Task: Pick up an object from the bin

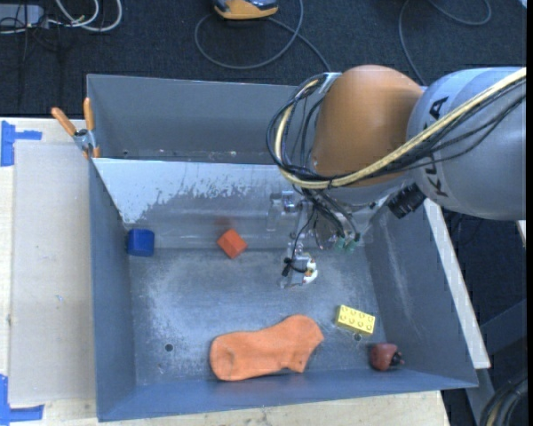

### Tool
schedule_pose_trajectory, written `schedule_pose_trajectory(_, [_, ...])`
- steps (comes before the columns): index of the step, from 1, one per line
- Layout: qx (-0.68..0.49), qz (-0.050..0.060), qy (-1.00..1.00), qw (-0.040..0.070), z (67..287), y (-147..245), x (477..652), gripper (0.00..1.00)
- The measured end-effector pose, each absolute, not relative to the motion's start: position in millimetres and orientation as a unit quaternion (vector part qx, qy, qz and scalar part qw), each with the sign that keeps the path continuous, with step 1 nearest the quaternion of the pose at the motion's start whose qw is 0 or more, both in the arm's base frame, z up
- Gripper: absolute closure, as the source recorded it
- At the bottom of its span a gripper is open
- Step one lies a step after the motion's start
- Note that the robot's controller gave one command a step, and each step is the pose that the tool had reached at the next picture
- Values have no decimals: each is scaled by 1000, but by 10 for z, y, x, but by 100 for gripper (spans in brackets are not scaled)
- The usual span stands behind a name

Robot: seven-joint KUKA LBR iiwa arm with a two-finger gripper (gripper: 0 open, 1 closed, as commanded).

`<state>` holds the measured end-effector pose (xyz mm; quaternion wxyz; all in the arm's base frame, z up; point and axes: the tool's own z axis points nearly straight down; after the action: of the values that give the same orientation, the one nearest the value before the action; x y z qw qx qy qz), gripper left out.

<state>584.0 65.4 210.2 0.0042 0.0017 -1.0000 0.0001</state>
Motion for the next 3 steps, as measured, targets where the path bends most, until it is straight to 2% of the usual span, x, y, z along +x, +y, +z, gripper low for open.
schedule_pose_trajectory(1, [1, 0, -1000, 3, 2126, 653, 5838, 0])
schedule_pose_trajectory(2, [45, 0, -999, 4, 2511, 680, 5743, 0])
schedule_pose_trajectory(3, [62, -1, -998, -2, 2369, 399, 5475, 0])
